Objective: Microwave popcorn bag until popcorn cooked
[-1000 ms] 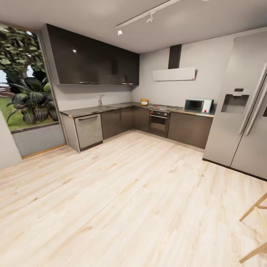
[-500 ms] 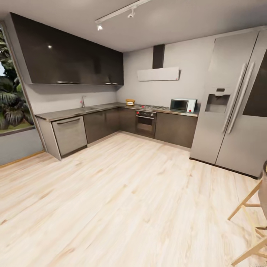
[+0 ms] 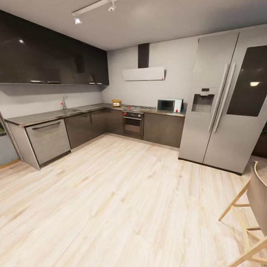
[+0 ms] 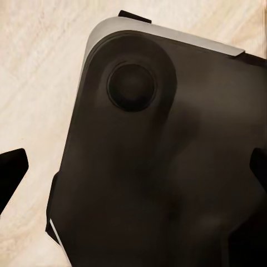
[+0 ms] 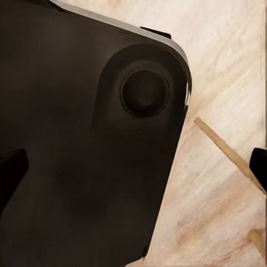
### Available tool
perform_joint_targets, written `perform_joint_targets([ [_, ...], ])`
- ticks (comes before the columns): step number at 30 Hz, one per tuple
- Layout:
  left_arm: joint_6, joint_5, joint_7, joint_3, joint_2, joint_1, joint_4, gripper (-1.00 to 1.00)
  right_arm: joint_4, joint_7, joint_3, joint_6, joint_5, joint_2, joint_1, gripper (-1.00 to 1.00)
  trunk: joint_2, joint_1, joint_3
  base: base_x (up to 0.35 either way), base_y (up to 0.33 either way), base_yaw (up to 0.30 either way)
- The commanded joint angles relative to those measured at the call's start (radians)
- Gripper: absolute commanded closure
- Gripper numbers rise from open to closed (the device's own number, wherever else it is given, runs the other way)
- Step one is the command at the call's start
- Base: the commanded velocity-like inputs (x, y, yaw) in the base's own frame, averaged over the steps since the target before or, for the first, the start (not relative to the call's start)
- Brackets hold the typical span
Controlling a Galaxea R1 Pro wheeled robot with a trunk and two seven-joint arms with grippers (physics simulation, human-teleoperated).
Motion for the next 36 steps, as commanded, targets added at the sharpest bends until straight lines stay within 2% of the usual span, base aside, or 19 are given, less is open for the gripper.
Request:
perform_joint_targets([
  [1,0.0,0.004,0.001,0.0,0.0,0.0,-0.001,-1.0,0.0,-0.005,0.006,-0.002,-0.001,0.0,0.0,-1.0,0.0,0.001,-0.001,0.325,0.0,-0.007],
  [25,-0.001,0.003,0.001,0.001,0.001,0.0,-0.003,-1.0,0.0,-0.003,0.005,-0.003,-0.001,-0.001,0.0,-1.0,0.0,0.001,-0.001,0.322,0.0,0.0],
  [36,-0.003,0.003,0.001,0.001,0.002,0.0,-0.013,-1.0,0.0,-0.005,0.005,-0.002,-0.001,0.0,0.0,-1.0,0.0,0.001,-0.001,0.045,0.0,-0.229],
])
